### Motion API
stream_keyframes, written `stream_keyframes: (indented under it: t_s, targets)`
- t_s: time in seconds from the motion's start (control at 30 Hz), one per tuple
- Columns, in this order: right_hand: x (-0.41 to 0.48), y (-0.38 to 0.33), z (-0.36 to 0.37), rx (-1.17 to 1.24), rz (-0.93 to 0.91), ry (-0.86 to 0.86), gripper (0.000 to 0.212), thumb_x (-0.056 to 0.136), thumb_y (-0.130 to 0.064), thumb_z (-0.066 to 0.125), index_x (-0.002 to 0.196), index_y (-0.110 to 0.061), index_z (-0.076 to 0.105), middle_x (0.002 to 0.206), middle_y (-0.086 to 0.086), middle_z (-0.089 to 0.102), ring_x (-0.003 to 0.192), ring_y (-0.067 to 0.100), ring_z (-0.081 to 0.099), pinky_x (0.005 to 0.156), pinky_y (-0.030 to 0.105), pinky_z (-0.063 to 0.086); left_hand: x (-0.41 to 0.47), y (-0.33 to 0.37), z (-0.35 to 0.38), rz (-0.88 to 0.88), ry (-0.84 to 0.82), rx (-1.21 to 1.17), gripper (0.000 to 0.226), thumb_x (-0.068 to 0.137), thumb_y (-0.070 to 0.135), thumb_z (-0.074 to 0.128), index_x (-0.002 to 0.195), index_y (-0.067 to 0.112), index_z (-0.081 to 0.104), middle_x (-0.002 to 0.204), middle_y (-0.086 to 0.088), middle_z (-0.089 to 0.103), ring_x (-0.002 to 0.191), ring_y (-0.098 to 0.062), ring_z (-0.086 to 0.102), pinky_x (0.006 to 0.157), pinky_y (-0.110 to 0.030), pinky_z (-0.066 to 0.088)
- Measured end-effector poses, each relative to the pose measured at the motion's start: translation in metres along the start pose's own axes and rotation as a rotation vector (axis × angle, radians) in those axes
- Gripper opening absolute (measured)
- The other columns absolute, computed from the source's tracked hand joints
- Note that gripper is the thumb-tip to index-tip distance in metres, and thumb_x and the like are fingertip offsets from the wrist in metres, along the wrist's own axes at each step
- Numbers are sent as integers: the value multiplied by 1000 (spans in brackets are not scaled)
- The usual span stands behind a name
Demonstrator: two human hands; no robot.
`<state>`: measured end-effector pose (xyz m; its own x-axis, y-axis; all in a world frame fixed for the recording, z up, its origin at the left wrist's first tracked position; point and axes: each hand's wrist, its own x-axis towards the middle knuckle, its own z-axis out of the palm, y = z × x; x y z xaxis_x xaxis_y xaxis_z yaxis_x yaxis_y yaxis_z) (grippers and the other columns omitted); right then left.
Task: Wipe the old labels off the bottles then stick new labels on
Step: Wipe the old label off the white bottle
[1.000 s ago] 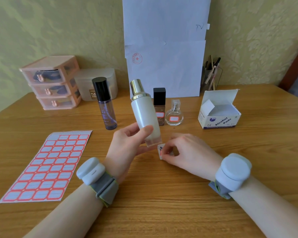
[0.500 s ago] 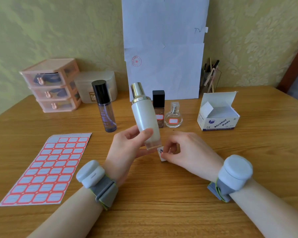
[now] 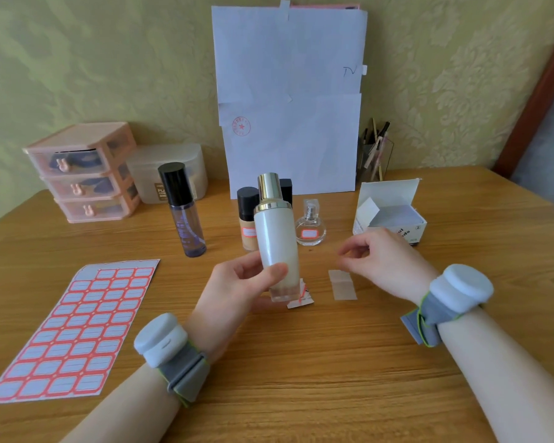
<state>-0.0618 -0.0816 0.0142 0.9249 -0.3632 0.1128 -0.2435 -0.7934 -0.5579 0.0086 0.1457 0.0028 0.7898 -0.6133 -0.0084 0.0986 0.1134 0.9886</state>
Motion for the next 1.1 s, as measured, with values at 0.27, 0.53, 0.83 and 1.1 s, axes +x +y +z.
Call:
stream_keyframes:
  t_s: [0.27,0.53,0.83,1.1]
  targets:
    - [0,5,-1,-89,0,-234,18,76,-44,79,87,-30,76,77,-13,67,70,-3,58,56,12,40,0,1,0,-6,-21,12,22,70,37,76,91,36,82,102,-4,79,94,-22,76,71,-31,62]
    - [-4,-20,-2,718,-115,210,4,91,-25,69,90,-23,73,67,-5,70,48,10,51,43,16,38,-3,4,1,-26,-43,3,19,76,31,78,94,33,81,103,-6,79,96,-24,76,73,-34,63]
    - [-16,-40,23,1004,-191,48,4,87,-23,73,86,-26,74,70,3,70,46,12,49,39,20,37,-4,4,2,-8,-78,2,33,72,36,84,104,26,80,107,-10,78,98,-29,75,70,-32,62]
    - [-20,-45,27,848,-234,-2,31,74,-36,83,84,-19,58,67,1,60,46,19,56,38,28,41,-5,2,1,67,-68,139,30,73,31,82,103,31,79,103,-6,79,93,-29,76,77,-41,64]
